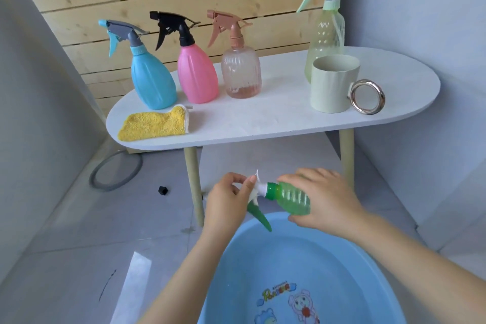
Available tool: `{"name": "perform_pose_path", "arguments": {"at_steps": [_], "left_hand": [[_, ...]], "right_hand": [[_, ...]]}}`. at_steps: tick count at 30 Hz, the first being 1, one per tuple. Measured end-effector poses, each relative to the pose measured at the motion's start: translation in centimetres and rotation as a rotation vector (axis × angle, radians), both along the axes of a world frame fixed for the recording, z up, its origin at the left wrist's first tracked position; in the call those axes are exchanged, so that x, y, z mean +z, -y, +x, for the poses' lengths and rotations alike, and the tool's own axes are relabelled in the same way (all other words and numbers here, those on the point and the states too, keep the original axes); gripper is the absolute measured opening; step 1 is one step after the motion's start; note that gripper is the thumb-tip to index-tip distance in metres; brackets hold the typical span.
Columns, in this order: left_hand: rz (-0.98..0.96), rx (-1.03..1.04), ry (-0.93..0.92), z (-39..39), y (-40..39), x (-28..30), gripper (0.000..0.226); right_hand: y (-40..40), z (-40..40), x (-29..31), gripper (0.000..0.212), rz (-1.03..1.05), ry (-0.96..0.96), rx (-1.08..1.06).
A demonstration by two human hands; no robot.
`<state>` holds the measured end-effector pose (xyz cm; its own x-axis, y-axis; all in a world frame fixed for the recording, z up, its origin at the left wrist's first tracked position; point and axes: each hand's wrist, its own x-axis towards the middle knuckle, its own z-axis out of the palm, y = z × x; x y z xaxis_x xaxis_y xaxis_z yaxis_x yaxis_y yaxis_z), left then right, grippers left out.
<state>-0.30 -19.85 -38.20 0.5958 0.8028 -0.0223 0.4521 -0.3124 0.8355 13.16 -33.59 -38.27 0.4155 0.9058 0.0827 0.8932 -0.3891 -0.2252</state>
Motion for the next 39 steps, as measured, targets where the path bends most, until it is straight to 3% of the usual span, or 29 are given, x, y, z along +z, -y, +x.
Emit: {"name": "perform_pose_path", "arguments": {"at_steps": [2, 4, 8, 9, 12, 13, 15, 19, 23, 26, 28, 31, 35, 39], "left_hand": [[-0.183, -0.021, 0.009, -0.2, 0.3, 0.3, 0.028], [-0.362, -0.13, 0.11, -1.1, 0.4, 1.1, 0.031], [-0.341, -0.452, 0.113, -2.6, -0.4, 1.1, 0.049], [-0.305, -0.459, 0.089, -2.7, -0.5, 0.7, 0.049], [-0.098, -0.294, 0.078, -2.1, -0.3, 0.3, 0.01], [-0.038, -0.243, 0.054, -1.8, -0.2, 0.1, 0.03], [-0.106, -0.137, 0.06, -1.5, -0.2, -0.2, 0.042], [-0.339, -0.01, 0.127, -1.2, 0.3, -0.3, 0.028], [-0.35, -0.232, 0.205, -1.8, 0.2, -0.5, 0.032], [-0.375, -0.415, 0.121, -2.3, -0.1, -0.2, 0.045], [-0.318, -0.409, 0.095, -2.2, -0.2, -0.5, 0.049], [-0.212, -0.374, 0.082, -1.9, -0.2, -0.8, 0.036], [-0.275, -0.437, 0.063, -2.1, -0.7, -0.7, 0.039], [-0.032, -0.306, 0.001, -1.8, -0.4, -1.0, 0.009]], "right_hand": [[0.1, 0.0, -0.5, 0.074, 0.022, 0.118, 0.016], [0.5, 0.2, -0.7, 0.076, 0.03, 0.042, -0.012], [1.4, 1.2, -1.1, 0.082, -0.025, -0.24, -0.008], [1.6, 1.2, -1.2, 0.083, -0.027, -0.283, 0.006], [2.0, 1.0, -1.5, 0.084, -0.049, -0.219, 0.069], [2.1, 0.7, -1.5, 0.084, -0.055, -0.168, 0.091], [2.2, 0.1, -1.8, 0.086, -0.019, -0.058, 0.135], [1.9, -0.3, -2.1, 0.095, 0.165, 0.128, 0.117], [2.3, 0.2, -1.8, 0.087, 0.097, -0.014, 0.083], [2.8, 0.9, -1.9, 0.086, 0.038, -0.135, 0.081], [3.0, 1.1, -2.0, 0.086, 0.034, -0.158, 0.082], [3.2, 1.0, -2.0, 0.086, 0.043, -0.214, 0.082], [3.4, 1.2, -2.0, 0.084, 0.066, -0.287, 0.084], [3.5, 1.3, -2.1, 0.083, 0.089, -0.29, 0.087]]}}
